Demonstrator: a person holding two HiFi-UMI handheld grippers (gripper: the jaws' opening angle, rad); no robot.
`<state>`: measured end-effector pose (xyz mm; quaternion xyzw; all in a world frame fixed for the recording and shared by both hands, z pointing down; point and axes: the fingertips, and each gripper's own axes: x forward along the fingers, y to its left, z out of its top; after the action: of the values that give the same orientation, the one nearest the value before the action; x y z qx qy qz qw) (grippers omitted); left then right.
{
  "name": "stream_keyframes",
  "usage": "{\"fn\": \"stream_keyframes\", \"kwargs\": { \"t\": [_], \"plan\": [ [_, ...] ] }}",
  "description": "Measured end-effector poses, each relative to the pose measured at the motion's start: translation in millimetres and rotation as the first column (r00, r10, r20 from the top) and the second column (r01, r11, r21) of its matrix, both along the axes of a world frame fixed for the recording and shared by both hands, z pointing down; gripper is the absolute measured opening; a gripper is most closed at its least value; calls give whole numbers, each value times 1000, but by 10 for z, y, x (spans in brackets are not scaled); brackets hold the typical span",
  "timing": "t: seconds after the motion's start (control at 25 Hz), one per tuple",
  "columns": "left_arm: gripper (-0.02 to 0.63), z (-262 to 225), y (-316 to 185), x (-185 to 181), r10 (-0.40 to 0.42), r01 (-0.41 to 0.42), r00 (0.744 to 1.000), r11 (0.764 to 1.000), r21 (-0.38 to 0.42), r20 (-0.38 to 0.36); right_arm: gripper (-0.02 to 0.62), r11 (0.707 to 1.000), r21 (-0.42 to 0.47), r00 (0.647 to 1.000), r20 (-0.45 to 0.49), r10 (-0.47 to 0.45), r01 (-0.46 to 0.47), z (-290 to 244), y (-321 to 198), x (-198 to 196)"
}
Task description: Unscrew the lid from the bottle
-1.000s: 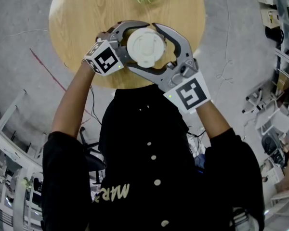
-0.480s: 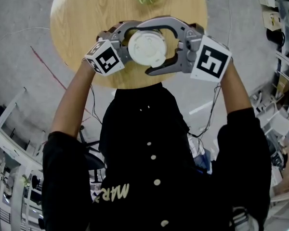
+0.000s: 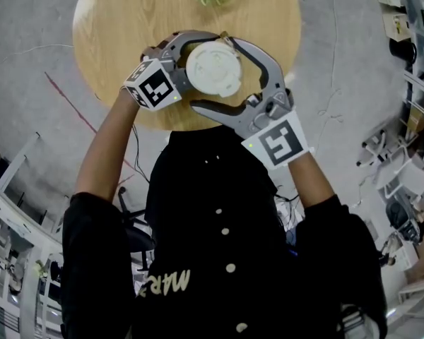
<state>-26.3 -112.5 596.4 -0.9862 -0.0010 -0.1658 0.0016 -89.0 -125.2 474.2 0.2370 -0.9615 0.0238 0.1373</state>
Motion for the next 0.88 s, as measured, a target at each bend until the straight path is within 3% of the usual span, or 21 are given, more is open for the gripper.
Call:
{"fn": "stream_keyframes", "kwargs": {
  "t": [0.12, 0.2, 0.28, 0.4, 0.48, 0.6, 0.68, 0.72, 0.8, 0.88],
  "plan": [
    [376, 2, 2, 9, -1, 1, 1000, 1000, 1, -1, 517, 992, 62, 993, -23, 115, -113, 10, -43, 5],
    [376, -3, 4, 6, -1, 1, 1000, 1000, 3, -2, 471, 987, 78, 990, -26, 142, -140, 3, -81, -6],
    [376, -9, 5, 8, -3, 3, 1000, 1000, 4, -2, 463, 991, 88, 994, -40, 101, -98, -3, -83, -20],
    [376, -6, 10, 15, 2, -2, 1000, 1000, 6, 1, 462, 992, 90, 995, -57, -83, 88, 3, -17, -40],
    [376, -2, 15, 13, 8, -8, 1000, 1000, 6, 2, 462, 956, 88, 960, -64, -274, 279, 16, 57, -52],
    [376, -1, 13, 17, 11, -11, 1000, 1000, 5, 4, 462, 823, 75, 826, -61, -560, 563, 26, 160, -44],
    [376, 5, 1, 29, 11, -11, 1000, 1000, 6, 8, 462, 739, 57, 741, -42, -671, 672, 33, 190, -20],
    [376, 10, -4, 34, 10, -10, 1000, 1000, 7, 10, 462, 715, 46, 716, -36, -697, 698, 40, 195, -10],
    [376, 20, -5, 34, 8, -9, 1000, 1000, 7, 14, 463, 709, 20, 709, -36, -704, 705, 68, 197, 2],
    [376, 28, 0, 24, 8, -8, 1000, 1000, 7, 15, 463, 741, 10, 741, -36, -671, 671, 83, 184, 5]
  ]
}}
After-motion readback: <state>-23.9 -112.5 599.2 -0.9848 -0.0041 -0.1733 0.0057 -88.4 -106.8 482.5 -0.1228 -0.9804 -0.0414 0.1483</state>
